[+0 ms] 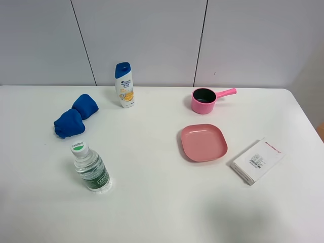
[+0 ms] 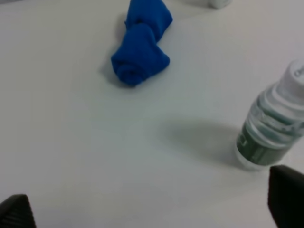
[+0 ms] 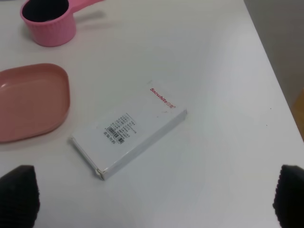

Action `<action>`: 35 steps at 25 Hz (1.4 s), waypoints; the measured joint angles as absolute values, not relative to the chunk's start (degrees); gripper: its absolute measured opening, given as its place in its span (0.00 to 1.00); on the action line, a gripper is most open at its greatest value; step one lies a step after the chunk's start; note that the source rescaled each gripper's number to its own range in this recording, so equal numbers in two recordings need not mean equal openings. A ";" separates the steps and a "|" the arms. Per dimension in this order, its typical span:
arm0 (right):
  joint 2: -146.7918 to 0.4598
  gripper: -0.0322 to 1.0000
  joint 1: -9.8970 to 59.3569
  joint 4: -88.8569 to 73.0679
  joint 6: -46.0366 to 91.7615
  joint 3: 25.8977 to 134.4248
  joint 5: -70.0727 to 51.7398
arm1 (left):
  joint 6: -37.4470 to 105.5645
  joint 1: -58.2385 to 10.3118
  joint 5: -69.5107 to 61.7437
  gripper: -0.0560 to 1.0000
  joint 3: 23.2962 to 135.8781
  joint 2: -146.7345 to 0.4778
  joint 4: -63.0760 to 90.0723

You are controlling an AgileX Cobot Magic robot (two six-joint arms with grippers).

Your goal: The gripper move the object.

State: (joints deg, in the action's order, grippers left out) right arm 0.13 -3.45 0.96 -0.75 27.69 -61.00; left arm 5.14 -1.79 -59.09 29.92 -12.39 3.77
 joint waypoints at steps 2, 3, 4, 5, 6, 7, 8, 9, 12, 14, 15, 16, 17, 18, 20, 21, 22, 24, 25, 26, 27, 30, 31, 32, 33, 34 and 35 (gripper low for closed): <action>0.13 1.00 -3.45 0.96 -0.75 27.69 -61.00 | 4.94 -1.79 -60.20 1.00 29.43 -12.20 3.77; 0.13 1.00 -3.45 0.96 -0.75 27.69 -61.00 | 4.87 -1.79 -60.33 1.00 29.29 -12.16 3.72; 0.13 1.00 -3.45 0.96 -0.75 27.69 -61.00 | 4.80 -1.79 -60.48 1.00 29.29 -12.01 3.72; 0.13 1.00 -3.45 0.96 -0.75 27.69 -61.00 | 4.71 -1.79 -60.48 1.00 29.29 -11.55 3.72; 0.13 1.00 -3.45 0.96 -0.75 27.69 -61.00 | 4.67 -1.79 -60.48 1.00 29.29 -10.95 3.72; 0.13 1.00 -3.45 0.96 -0.75 27.69 -61.00 | 4.67 -1.79 -60.52 1.00 29.29 -10.18 3.72; 0.13 1.00 -3.45 0.96 -0.75 27.69 -61.00 | 4.65 -1.79 -60.52 1.00 29.29 -9.42 3.72; 0.13 1.00 -3.45 0.96 -0.75 27.69 -61.00 | 4.53 -1.79 -60.52 1.00 29.29 -8.47 3.72; 0.13 1.00 -3.45 0.96 -0.75 27.69 -61.00 | 4.46 -1.79 -60.52 1.00 29.29 -6.12 3.76; 0.13 1.00 -3.45 0.96 -0.75 27.69 -61.00 | 4.46 -1.79 -60.52 1.00 29.29 -4.94 3.76; 0.13 1.00 -3.45 0.96 -0.75 27.69 -61.00 | 4.46 -1.79 -60.52 1.00 29.29 -4.56 3.76; 0.13 1.00 -3.45 0.96 -0.75 27.69 -61.00 | 4.42 -1.79 -60.52 1.00 29.29 -4.24 3.76; 0.13 1.00 -3.45 0.96 -0.75 27.69 -61.00 | 4.42 -1.79 -60.55 1.00 29.29 -4.03 3.76; 0.13 1.00 -3.45 0.96 -0.75 27.69 -61.00 | 4.42 -1.79 -60.55 1.00 29.29 -3.88 3.76; 0.13 1.00 -3.45 0.96 -0.75 27.69 -61.00 | 4.42 -1.79 -60.55 1.00 29.29 -3.58 3.76; 0.13 1.00 -3.45 0.96 -0.75 27.69 -61.00 | 4.35 -1.79 -60.55 1.00 29.29 -3.45 3.76; 0.13 1.00 -3.45 0.96 -0.75 27.69 -61.00 | 4.25 -1.79 -60.55 1.00 29.29 -3.29 3.76; 0.13 1.00 -3.45 0.96 -0.75 27.69 -61.00 | 4.06 -1.79 -60.55 1.00 29.29 -2.02 3.71; 0.13 1.00 -3.45 0.96 -0.75 27.69 -61.00 | 4.06 -1.79 -60.55 1.00 29.29 -0.92 3.71; 0.13 1.00 -3.45 0.96 -0.75 27.69 -61.00 | 4.06 -1.79 -60.55 1.00 29.29 -0.23 3.71; 0.13 1.00 -3.45 0.96 -0.75 27.69 -61.00 | 4.06 -1.79 -60.55 1.00 29.29 0.18 3.71; 0.13 1.00 -3.45 0.96 -0.75 27.69 -61.00 | 3.88 -1.79 -60.55 1.00 29.29 0.28 3.60; 0.13 1.00 -3.45 0.96 -0.75 27.69 -61.00 | 3.88 -1.79 -60.55 1.00 29.29 0.28 3.60; 0.13 1.00 -3.45 0.96 -0.75 27.69 -61.00 | 3.88 -1.79 -60.55 1.00 29.29 0.28 3.60; 0.13 1.00 -3.45 0.96 -0.75 27.69 -61.00 | 3.88 -1.79 -60.55 1.00 29.29 0.28 3.60; 0.13 1.00 -3.45 0.96 -0.75 27.69 -61.00 | 3.88 -1.79 -60.55 1.00 29.29 0.28 3.60; 0.13 1.00 -3.45 0.96 -0.75 27.69 -61.00 | 3.86 -1.79 -60.55 1.00 29.29 0.28 3.60</action>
